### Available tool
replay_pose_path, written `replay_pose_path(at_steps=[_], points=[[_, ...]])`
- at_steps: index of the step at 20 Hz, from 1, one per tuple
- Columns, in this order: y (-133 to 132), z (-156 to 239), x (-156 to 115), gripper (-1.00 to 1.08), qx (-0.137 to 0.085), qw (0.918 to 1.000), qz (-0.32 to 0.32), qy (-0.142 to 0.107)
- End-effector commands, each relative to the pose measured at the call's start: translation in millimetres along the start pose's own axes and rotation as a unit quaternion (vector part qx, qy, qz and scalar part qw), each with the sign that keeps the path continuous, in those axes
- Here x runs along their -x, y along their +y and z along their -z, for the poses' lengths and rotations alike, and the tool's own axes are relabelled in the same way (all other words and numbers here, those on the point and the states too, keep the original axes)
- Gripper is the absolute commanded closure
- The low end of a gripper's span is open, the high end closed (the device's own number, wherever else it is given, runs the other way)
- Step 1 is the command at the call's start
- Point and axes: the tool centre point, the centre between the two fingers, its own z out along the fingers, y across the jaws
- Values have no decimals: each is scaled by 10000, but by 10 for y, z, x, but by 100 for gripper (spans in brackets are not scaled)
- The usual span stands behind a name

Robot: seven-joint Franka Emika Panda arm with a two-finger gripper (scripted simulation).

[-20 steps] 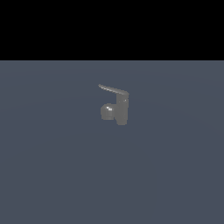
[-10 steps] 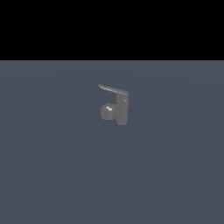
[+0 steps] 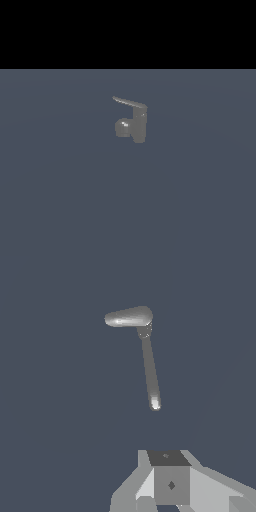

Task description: Turn on the faucet by rotating a designated handle.

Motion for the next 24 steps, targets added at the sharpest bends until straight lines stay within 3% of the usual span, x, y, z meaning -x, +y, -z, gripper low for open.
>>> replay_pose_path(at_steps=[1,7,12,18,24], points=[[-63,-80,-180,108,-78,9993,-365,-57],[-198,-317,-604,108,-186,9918,-1252,-180],[-298,-559,-948,108,-211,9792,-2001,-254],[-401,-896,-1342,108,-173,9567,-2893,-290],[-485,-1276,-1710,108,-80,9265,-3753,-252]])
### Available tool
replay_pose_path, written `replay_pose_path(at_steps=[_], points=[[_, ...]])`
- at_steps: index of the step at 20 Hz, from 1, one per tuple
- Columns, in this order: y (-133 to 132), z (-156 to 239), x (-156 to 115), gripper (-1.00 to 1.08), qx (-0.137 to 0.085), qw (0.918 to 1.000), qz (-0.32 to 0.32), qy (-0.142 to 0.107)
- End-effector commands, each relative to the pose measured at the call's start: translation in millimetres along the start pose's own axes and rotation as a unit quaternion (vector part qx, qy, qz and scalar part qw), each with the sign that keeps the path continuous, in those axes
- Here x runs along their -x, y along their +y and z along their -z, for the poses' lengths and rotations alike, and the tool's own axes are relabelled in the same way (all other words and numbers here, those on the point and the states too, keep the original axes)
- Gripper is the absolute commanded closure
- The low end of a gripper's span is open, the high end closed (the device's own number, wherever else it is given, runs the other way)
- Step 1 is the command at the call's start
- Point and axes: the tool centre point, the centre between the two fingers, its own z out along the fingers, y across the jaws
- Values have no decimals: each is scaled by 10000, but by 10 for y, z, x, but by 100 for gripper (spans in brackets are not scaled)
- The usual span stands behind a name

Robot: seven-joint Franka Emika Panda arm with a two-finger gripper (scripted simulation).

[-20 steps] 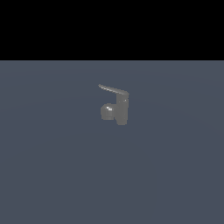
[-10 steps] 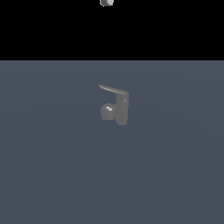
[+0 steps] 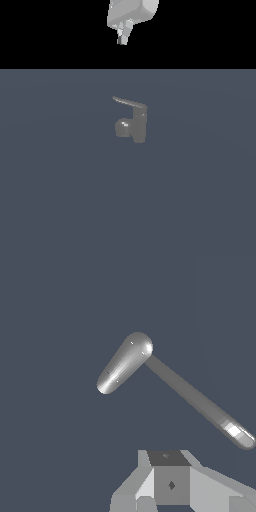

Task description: Turn on the faucet by rotating a designated handle.

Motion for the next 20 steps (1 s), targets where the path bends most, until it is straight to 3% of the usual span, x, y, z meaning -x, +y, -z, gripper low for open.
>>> replay_pose_path(at_steps=[1,9,20], points=[[-125,-161,-100,108,19,9992,-386,44],[-470,-700,-400,108,76,9875,-1550,292],[-826,-1417,-733,108,56,9544,-2874,800]])
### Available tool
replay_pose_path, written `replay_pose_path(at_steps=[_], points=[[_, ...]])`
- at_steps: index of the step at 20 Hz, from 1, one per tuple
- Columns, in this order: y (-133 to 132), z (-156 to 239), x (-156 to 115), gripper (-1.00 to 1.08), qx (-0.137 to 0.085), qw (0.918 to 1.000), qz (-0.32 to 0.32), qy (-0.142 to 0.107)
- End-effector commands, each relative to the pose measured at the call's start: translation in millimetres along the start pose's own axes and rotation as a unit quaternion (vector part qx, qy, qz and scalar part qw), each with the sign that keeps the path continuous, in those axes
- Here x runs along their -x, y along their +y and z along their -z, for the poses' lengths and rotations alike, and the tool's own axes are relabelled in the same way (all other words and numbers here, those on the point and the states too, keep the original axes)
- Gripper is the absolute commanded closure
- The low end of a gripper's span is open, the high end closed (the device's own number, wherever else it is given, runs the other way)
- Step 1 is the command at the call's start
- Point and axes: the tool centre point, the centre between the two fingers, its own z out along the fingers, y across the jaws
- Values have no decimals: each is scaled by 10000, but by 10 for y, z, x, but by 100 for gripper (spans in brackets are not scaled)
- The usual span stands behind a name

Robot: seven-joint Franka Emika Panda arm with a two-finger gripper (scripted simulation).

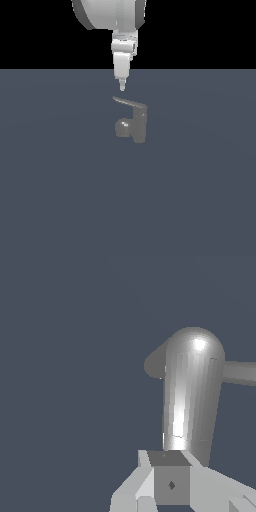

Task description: Turn on the faucet by rotating a designated handle.

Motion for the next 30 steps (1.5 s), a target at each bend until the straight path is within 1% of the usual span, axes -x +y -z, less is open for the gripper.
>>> replay_pose_path(at_steps=[1,9,18,30], points=[[-80,-134,2,108,-37,9996,-249,106],[-217,-398,12,108,-119,9970,-693,314],[-237,-444,16,108,-133,9964,-762,350],[42,-459,112,108,-133,9964,-762,350]])
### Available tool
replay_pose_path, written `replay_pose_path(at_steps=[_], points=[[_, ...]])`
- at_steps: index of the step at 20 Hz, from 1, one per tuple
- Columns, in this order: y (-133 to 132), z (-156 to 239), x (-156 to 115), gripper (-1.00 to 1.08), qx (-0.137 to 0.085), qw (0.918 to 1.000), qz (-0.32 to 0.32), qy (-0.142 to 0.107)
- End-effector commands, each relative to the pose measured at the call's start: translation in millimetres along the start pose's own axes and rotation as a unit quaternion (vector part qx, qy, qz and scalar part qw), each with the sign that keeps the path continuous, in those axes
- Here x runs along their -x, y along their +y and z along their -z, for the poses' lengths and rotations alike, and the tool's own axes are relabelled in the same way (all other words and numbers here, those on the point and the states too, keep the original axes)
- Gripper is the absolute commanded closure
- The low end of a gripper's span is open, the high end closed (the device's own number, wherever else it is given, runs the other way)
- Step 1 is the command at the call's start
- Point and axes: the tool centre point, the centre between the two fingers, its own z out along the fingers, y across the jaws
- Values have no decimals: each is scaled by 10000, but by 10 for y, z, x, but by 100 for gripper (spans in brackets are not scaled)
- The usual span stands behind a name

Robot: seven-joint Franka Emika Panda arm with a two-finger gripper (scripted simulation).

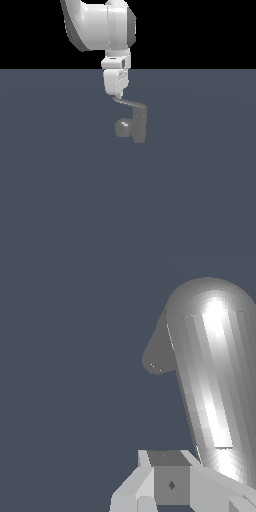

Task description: Turn on the faucet by rotating a designated handle.

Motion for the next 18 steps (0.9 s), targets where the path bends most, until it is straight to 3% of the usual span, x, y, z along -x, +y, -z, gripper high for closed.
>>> replay_pose_path(at_steps=[1,18], points=[[80,0,8,108,19,10000,-1,3],[500,1,83,108,18,10000,-4,3]])
